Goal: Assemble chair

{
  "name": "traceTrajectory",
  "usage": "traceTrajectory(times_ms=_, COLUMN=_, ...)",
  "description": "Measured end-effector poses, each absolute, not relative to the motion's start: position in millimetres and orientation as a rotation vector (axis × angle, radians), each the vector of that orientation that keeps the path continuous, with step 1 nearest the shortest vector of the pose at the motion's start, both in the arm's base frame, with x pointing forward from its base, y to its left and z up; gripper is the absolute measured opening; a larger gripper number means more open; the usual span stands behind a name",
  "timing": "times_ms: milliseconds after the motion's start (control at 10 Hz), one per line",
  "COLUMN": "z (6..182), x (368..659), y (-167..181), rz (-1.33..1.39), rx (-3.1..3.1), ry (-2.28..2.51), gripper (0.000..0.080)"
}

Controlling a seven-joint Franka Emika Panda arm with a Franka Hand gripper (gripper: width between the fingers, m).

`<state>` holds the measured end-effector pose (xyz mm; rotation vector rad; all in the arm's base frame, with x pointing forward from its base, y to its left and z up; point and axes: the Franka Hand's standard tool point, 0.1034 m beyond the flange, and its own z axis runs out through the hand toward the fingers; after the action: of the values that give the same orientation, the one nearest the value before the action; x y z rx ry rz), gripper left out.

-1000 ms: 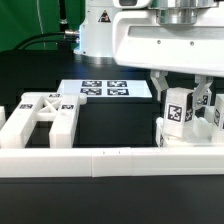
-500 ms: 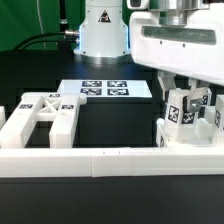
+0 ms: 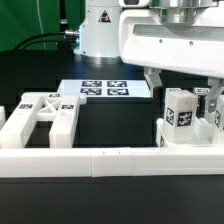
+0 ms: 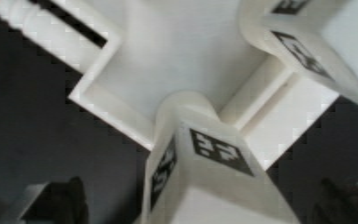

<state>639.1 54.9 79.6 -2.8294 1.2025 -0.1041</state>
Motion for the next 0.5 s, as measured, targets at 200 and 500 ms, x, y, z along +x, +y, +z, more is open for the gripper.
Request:
traceTrajectory(times_ms=200, z=80.2, x=639.3, y=54.3, rz=-0.115, rx=-2.945, ry=0.909, gripper=0.0649)
traceTrajectory(times_ms=500, z=81.6, x=640.2, y=52.7, rz=-0.133, rx=-3.085, ry=0.329, gripper=0.0649)
